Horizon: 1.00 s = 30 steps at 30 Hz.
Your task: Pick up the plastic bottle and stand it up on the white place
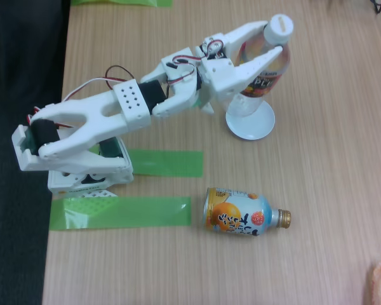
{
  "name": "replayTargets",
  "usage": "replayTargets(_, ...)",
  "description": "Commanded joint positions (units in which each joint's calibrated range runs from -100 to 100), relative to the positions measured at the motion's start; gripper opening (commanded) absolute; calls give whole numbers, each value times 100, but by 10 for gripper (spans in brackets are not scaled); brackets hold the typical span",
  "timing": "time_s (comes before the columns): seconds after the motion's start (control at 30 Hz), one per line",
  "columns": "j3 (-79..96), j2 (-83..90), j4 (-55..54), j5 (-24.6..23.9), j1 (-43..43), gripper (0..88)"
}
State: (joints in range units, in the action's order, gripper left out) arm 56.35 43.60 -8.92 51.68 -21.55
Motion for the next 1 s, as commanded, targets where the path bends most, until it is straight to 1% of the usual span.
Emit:
replayTargets(0.0,264,12,-464,30,-15,168)
replayTargets(0.2,744,12,-1142,30,-37,168)
replayTargets(0.4,1024,3,-1503,35,-37,168)
replayTargets(0.77,1097,-30,-1443,40,-37,168)
replayTargets(0.97,789,-425,-1494,40,-37,168)
